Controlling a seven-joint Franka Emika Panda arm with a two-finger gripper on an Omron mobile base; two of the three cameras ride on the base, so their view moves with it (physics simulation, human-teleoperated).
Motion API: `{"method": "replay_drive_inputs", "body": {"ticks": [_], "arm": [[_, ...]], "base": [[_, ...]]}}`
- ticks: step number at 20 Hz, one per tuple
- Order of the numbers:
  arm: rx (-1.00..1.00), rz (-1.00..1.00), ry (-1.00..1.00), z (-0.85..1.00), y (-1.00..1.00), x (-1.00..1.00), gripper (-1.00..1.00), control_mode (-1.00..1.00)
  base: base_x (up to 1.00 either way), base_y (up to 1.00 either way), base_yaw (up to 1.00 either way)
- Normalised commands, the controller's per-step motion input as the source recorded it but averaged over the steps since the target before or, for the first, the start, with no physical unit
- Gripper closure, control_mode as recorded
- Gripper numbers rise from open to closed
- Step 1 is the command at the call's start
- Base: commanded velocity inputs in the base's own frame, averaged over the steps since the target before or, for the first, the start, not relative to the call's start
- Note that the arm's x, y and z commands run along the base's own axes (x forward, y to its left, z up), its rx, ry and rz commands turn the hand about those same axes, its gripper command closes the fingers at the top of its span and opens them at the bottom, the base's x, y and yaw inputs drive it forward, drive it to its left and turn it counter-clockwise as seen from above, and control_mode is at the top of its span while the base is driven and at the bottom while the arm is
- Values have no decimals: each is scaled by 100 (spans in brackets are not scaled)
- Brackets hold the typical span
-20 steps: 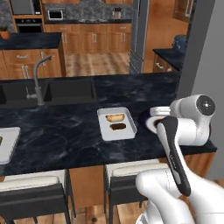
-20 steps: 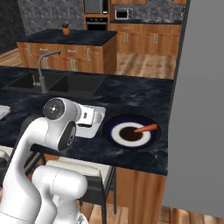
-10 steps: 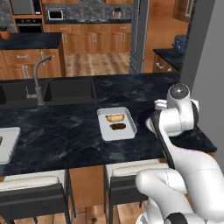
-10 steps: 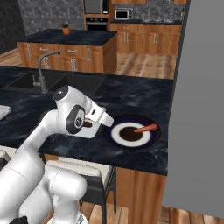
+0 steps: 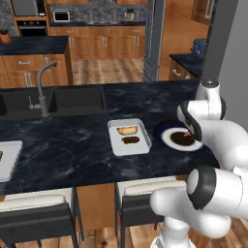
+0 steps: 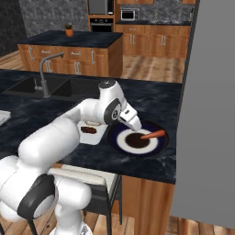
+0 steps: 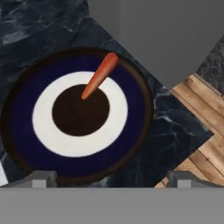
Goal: Place one cooked food and one vegetable from the large plate to each tupperware container.
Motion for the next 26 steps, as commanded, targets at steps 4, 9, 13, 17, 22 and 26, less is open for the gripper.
{"method": "replay_drive_inputs", "body": {"ticks": [4,9,13,17,22,26], "arm": [[3,-4,5,-43,-43,67,-100,-100],[2,-12,6,-46,-12,71,-100,-100],[8,-10,6,-43,-18,62,-100,-100],[11,-8,8,-40,-41,49,-100,-100],[10,-7,4,-27,-36,49,-100,-100],[6,-6,5,-28,-34,51,-100,-100]], "base": [[0,0,0],[0,0,0],[0,0,0],[0,0,0],[0,0,0],[0,0,0]]}}
